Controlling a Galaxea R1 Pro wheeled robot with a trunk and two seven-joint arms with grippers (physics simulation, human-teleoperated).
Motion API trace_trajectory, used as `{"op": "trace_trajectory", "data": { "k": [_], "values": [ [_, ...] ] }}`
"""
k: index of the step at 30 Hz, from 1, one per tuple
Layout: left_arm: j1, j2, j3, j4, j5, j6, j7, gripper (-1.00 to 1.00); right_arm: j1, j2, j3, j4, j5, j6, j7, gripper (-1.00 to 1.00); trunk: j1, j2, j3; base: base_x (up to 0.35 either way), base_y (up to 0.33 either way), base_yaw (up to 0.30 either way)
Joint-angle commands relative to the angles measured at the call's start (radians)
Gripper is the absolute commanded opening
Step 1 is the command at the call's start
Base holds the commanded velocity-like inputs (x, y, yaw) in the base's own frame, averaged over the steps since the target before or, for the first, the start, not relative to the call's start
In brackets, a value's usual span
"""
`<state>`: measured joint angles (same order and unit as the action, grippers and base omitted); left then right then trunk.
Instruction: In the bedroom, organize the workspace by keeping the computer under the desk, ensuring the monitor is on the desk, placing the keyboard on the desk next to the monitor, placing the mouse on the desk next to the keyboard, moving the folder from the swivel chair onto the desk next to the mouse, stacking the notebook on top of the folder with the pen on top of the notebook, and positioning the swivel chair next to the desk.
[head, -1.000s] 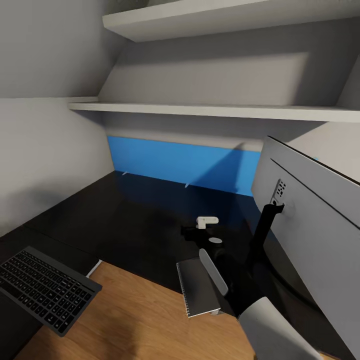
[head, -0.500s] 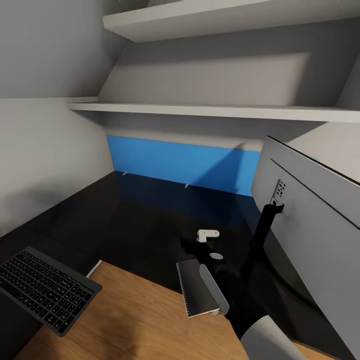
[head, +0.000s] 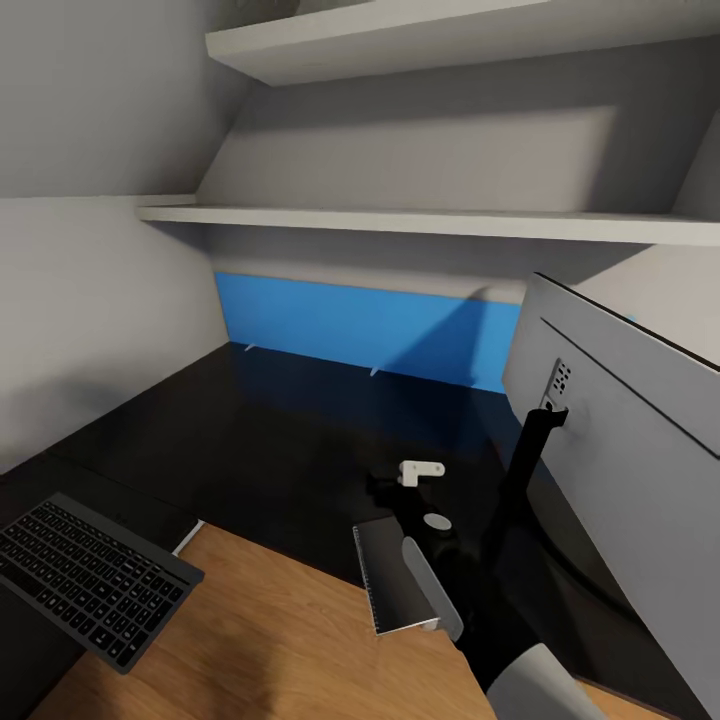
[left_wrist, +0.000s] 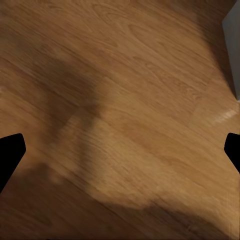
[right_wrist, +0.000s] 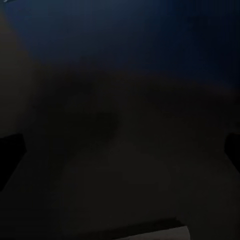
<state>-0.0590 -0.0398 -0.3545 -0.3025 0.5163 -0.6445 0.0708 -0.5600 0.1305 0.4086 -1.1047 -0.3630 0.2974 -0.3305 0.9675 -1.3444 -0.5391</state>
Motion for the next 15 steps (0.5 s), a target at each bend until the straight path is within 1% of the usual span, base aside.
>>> {"op": "trace_trajectory", "data": {
  "k": [1, 4, 5, 12, 15],
  "values": [
    [-0.001, 0.001, -0.008, 0.0, 0.004, -0.004, 0.007, 1.0, -0.001, -0.003, 0.002, -0.003, -0.008, 0.002, -0.008, 1.0, 0.0, -0.001, -0.001, 0.0, 0.0, 0.0],
    [-0.001, 0.002, -0.008, 0.0, 0.003, -0.004, 0.007, 1.0, 0.0, -0.015, 0.003, -0.006, -0.008, 0.0, -0.008, 1.0, 0.0, -0.001, -0.001, 0.0, 0.0, 0.004],
    [-0.001, 0.002, -0.009, 0.001, 0.001, -0.001, 0.007, 1.0, 0.003, -0.033, 0.005, -0.007, -0.008, -0.005, -0.009, 1.0, 0.0, -0.001, -0.001, 0.0, 0.0, 0.237],
    [-0.001, 0.003, -0.009, 0.002, 0.001, 0.0, 0.007, 1.0, 0.011, -0.035, 0.005, -0.007, -0.008, -0.009, -0.008, 1.0, 0.0, -0.001, -0.004, -0.001, 0.0, 0.254],
    [-0.001, 0.003, -0.009, 0.001, 0.001, 0.002, 0.007, 1.0, 0.012, -0.035, 0.006, -0.007, -0.008, -0.01, -0.007, 1.0, 0.0, -0.001, -0.005, -0.062, -0.006, 0.264]
  ]
}}
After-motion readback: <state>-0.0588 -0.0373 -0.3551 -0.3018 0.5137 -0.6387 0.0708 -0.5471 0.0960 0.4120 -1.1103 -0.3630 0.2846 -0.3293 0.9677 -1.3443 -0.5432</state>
